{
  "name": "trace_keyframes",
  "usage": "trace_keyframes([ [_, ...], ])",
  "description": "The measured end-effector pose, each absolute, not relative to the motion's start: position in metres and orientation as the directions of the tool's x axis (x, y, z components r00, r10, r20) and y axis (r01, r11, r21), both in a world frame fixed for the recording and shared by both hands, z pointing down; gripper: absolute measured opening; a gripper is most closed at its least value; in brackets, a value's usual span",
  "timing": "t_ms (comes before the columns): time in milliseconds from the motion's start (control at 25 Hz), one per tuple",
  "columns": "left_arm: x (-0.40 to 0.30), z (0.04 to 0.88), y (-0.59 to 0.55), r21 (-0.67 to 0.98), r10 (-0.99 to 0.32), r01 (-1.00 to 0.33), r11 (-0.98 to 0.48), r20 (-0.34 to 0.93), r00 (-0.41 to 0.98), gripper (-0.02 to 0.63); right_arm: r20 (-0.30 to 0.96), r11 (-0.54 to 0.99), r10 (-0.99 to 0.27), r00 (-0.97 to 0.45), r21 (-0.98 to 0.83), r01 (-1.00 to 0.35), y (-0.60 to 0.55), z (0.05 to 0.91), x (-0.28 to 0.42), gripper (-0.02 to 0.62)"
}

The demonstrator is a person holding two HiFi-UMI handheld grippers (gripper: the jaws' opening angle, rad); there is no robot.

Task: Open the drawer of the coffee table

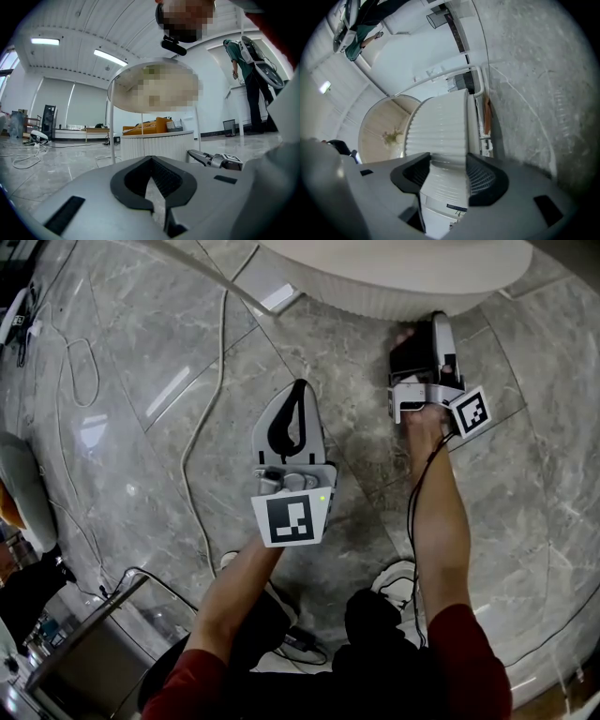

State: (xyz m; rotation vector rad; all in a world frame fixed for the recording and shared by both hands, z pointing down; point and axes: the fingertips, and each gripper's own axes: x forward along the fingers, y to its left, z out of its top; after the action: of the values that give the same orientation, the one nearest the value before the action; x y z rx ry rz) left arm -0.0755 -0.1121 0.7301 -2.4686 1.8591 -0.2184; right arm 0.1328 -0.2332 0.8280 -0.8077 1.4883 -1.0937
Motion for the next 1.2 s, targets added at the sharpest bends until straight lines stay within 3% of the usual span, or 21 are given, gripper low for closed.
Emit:
trace_keyframes([
  [40, -0.075, 0.729, -0.112, -0.121, -0.959, -0.953, -0.279, 0.085, 0.27, 0.012, -0.362, 0.358, -0.909, -0.207, -0.932, 0.06, -0.233, 0.826, 0.133, 0.252],
  [600, -0.077, 0.721, -0.114, -0.108, -0.966, -0.96, -0.257, 0.072, 0.25, 0.013, -0.359, 0.36, -0.897, -0.258, -0.932, 0.046, -0.224, 0.826, 0.131, 0.249],
  [1200, -0.069, 0.723, -0.083, -0.02, -0.974, -0.977, -0.212, 0.082, 0.21, 0.013, -0.331, 0.34, -0.887, -0.323, -0.94, 0.029, -0.093, 0.818, 0.151, 0.249],
])
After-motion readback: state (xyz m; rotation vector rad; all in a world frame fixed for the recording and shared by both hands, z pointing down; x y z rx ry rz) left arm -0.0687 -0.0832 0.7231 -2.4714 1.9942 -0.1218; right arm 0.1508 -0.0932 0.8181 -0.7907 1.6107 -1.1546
